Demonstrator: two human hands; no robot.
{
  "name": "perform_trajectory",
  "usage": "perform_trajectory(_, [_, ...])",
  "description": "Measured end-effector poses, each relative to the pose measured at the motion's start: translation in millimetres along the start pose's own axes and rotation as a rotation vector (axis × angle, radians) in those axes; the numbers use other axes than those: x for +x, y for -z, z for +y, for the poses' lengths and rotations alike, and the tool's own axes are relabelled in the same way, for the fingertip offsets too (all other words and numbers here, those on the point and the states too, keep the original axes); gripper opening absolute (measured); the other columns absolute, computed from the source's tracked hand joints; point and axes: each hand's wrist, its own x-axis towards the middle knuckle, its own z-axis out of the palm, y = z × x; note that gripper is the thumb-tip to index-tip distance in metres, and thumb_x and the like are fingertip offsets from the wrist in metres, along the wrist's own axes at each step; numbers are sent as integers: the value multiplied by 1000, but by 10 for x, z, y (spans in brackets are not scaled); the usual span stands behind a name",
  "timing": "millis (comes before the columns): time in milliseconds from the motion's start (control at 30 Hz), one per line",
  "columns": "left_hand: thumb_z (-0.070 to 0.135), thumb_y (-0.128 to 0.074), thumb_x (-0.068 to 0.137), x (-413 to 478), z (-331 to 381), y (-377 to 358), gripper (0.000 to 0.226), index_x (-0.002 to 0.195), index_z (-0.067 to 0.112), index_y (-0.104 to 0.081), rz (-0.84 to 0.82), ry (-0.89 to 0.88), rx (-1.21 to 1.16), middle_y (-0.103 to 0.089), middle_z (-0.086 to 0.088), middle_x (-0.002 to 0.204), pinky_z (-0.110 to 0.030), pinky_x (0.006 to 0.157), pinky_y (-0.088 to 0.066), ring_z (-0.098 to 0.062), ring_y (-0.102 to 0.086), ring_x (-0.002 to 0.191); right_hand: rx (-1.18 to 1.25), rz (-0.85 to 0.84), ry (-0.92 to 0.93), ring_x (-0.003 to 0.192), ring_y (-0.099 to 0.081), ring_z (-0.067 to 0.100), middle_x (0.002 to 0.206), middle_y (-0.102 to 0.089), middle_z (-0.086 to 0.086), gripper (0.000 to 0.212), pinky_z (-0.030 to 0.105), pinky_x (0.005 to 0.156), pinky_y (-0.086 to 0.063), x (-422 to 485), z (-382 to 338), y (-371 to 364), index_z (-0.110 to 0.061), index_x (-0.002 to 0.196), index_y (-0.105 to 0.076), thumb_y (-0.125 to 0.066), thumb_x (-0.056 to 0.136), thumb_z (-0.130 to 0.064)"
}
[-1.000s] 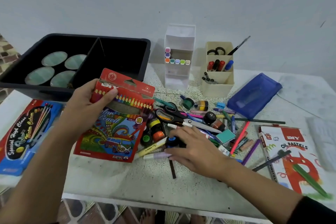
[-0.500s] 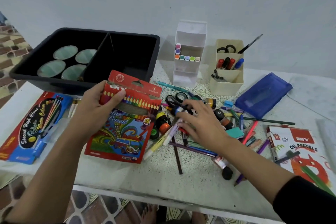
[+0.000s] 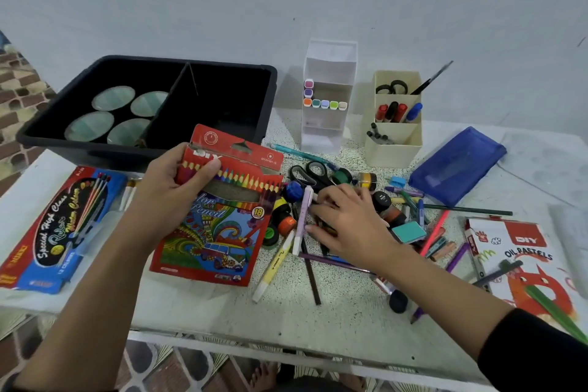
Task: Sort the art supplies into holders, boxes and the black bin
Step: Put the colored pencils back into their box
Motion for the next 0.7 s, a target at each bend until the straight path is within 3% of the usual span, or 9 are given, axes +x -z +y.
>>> perform_trajectory(100, [33, -61, 96, -7, 8, 10, 17, 108, 20, -61, -3, -7, 2, -75, 10, 95, -18, 59, -57, -10, -75, 82, 68, 67, 18, 92, -47, 14, 92, -55, -9, 25, 34, 81, -27, -36, -34, 89, -24, 91, -71, -57, 95, -43])
perform_trajectory(167, [34, -61, 95, -17, 5, 16, 17, 107, 22, -61, -12, -2, 3, -75, 8, 96, -22, 62, -58, -11, -75, 84, 118, -20, 93, 89, -41, 10, 85, -52, -12, 26, 36, 83, -31, -114, -46, 138, -26, 80, -69, -59, 93, -47])
perform_trajectory(333, [34, -61, 96, -23, 19, 24, 15, 106, 23, -61, -38, -4, 3, -76, 8, 97, -29, 68, -57, -13, -75, 85, 60, -232, 156, 120, -49, 22, 94, -54, -10, 35, 47, 92, -37, -194, -67, 117, -28, 81, -69, -58, 89, -60])
perform_trajectory(500, [34, -60, 95, -30, 58, 19, 16, 107, 23, -61, -61, -4, 18, -75, 9, 97, -21, 61, -58, -11, -75, 84, 60, -267, 163, 111, -45, 19, 96, -50, -11, 24, 44, 89, -33, -137, -80, 154, -28, 82, -66, -59, 94, -48])
perform_trajectory(600, [37, -61, 95, -25, 80, 6, 17, 106, 24, -61, -89, 2, 55, -75, 9, 97, -29, 68, -58, -11, -75, 83, 213, -351, 98, 100, -38, 10, 96, -47, -13, 22, 40, 91, -31, -31, 0, 251, -31, 86, -57, -50, 100, -46])
perform_trajectory(700, [38, -61, 95, -3, 105, -38, 18, 108, 25, -60, -146, 6, 103, -74, 13, 97, -24, 66, -58, -8, -75, 84, 365, -369, 36, 92, -41, 16, 91, -49, -4, 24, 42, 88, -37, 107, 93, 317, -25, 84, -50, -44, 101, -42])
